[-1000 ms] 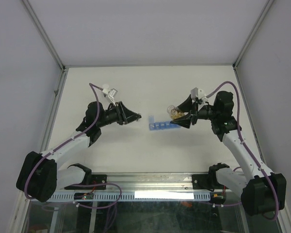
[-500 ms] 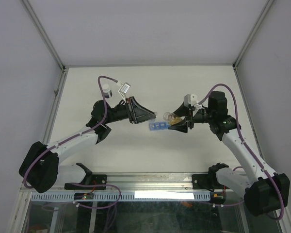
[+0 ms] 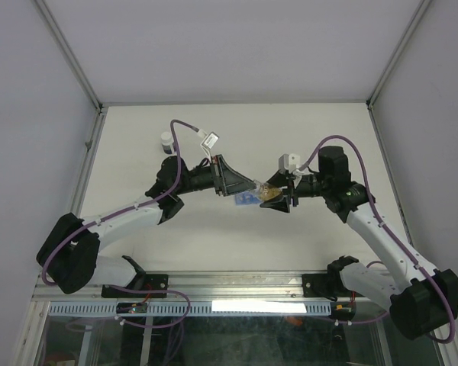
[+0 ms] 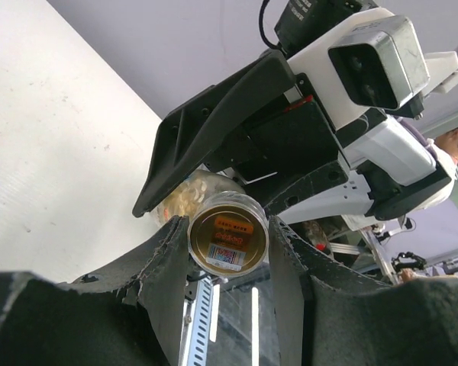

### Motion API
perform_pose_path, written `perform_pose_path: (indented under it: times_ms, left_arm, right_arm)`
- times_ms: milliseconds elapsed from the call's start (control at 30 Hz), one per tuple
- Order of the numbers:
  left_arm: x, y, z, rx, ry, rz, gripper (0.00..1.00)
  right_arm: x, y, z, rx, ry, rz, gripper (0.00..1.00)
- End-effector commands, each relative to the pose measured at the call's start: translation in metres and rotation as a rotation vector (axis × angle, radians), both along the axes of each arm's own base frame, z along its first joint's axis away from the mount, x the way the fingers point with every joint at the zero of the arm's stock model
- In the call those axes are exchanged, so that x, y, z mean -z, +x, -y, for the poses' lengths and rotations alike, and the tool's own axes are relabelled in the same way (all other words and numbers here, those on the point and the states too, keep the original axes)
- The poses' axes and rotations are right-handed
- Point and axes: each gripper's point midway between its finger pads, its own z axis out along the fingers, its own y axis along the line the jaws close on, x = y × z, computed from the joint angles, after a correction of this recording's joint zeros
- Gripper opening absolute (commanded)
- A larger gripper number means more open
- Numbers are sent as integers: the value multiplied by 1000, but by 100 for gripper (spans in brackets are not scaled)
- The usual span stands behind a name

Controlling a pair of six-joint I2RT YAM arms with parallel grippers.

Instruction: Sort the pills into containers

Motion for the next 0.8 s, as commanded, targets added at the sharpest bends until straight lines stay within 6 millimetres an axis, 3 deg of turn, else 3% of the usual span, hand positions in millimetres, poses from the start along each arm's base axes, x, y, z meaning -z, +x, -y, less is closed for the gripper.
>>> perform_pose_path:
  times_ms: [0, 767]
  left_arm:
    - [-22, 3, 5, -22, -31, 70, 19]
    - [9, 18, 11, -86, 234, 47, 17]
  right_arm:
    - [-22, 17, -2, 54, -7, 98, 0]
    - [-6, 35, -2, 148, -142, 105, 0]
